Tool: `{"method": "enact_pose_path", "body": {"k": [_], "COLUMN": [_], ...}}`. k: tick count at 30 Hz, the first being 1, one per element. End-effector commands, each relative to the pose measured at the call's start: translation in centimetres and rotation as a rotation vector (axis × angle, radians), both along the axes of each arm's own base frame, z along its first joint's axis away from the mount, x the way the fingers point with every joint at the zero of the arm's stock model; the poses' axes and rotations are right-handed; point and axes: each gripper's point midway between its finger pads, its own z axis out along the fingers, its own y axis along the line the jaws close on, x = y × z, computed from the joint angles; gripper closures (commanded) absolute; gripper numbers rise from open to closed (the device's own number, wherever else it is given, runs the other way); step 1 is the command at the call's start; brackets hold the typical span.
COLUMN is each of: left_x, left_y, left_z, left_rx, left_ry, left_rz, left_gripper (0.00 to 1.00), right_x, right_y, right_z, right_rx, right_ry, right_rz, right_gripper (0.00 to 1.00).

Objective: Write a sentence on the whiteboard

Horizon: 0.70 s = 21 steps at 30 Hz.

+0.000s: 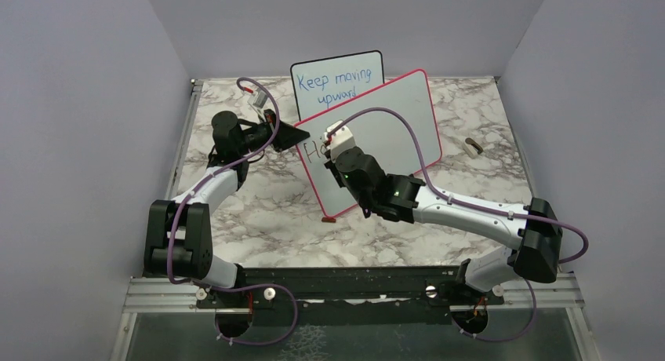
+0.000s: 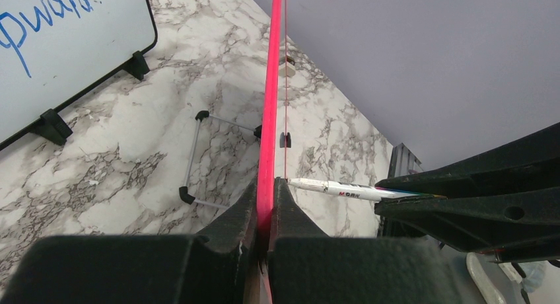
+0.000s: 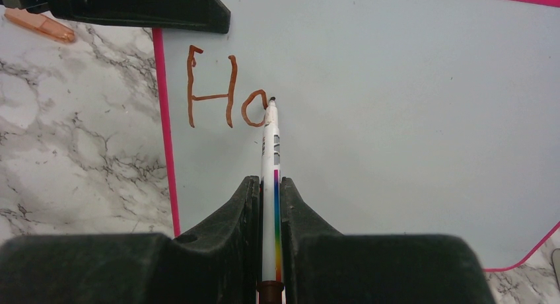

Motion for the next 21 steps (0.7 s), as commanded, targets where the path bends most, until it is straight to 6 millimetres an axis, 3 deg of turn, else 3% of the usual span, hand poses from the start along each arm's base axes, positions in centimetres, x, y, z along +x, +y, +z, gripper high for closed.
{"method": "enact_pose_path", "body": {"k": [1, 21], "left_x": [-0.1, -0.2], "left_y": [-0.4, -0.4], "left_z": [-1.4, -1.4], "left_rx": [0.027, 0.027], "left_ry": [0.009, 0.009], "left_rz": [-0.022, -0.021], "left_gripper": [1.0, 1.0], "right_x": [0.2, -0.8], "right_y": [-0.3, -1.5], "right_z": [0.9, -1.1], "right_rx": [0.022, -0.032], "right_ry": [-0.012, 0.054], "right_rz": [-0.013, -0.01], "right_gripper": [0.99, 0.99]}}
